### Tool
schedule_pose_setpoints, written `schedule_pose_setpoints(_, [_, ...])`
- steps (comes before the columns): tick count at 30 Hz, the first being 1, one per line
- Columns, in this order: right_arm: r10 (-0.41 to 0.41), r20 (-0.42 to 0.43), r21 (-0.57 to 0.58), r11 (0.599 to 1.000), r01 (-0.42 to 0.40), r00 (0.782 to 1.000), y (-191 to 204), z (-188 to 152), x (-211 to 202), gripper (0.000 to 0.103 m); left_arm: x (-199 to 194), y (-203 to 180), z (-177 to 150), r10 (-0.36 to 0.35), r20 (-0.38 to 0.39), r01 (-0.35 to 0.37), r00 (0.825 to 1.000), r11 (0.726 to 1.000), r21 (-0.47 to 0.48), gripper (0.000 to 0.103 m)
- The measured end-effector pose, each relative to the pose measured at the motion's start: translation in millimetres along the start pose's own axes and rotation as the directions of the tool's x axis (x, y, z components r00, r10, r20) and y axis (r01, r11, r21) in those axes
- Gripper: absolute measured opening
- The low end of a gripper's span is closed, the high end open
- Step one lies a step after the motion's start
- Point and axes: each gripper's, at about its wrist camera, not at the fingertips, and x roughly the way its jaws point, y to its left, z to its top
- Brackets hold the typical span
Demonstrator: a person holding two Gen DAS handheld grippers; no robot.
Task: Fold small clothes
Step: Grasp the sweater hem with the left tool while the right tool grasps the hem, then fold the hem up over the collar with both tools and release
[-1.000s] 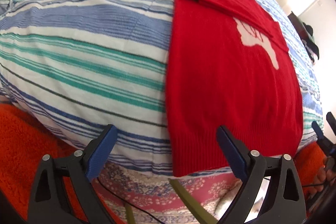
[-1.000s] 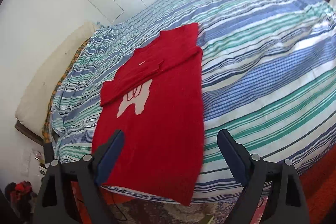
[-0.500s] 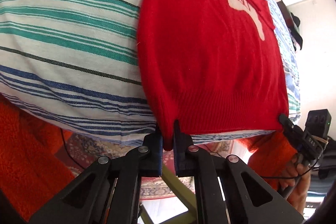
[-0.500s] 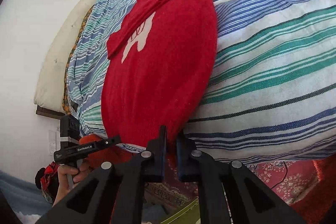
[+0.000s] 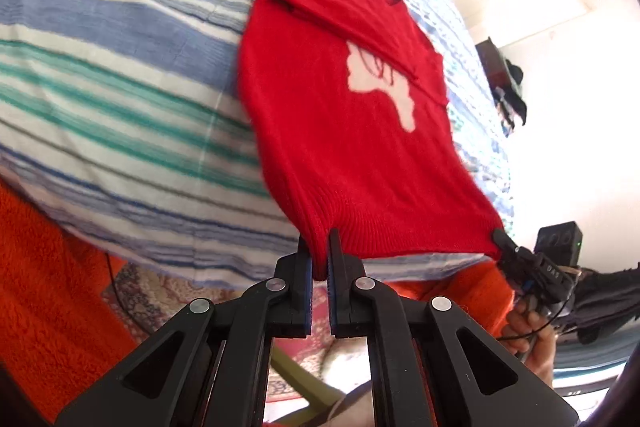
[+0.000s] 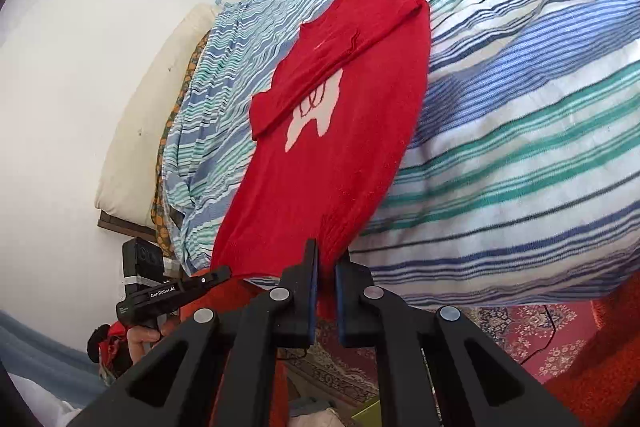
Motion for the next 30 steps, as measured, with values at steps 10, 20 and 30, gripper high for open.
schedule_pose_setpoints(10, [0.037, 0.126, 0.012, 0.999, -0.039, 0.991, 12, 142, 29, 0.007, 22, -43, 177, 0.006, 0.138, -0.01, 0.99, 1.0, 0.028, 0.003])
schedule_pose_setpoints(20, [-0.055, 0.153, -0.009, 0.998, 0.057, 0.987, 8, 308, 122, 0.008, 117, -38, 338, 0.182, 0.142, -0.18, 0.973, 0.983, -0.024, 0.008])
schedule_pose_setpoints(30, [-0.163, 0.235, -0.061, 0.981, 0.182, 0.958, -14, 337, 124, 0.05, 98, -19, 350, 0.293, 0.235, -0.293, 0.927, 0.956, -0.037, 0.055])
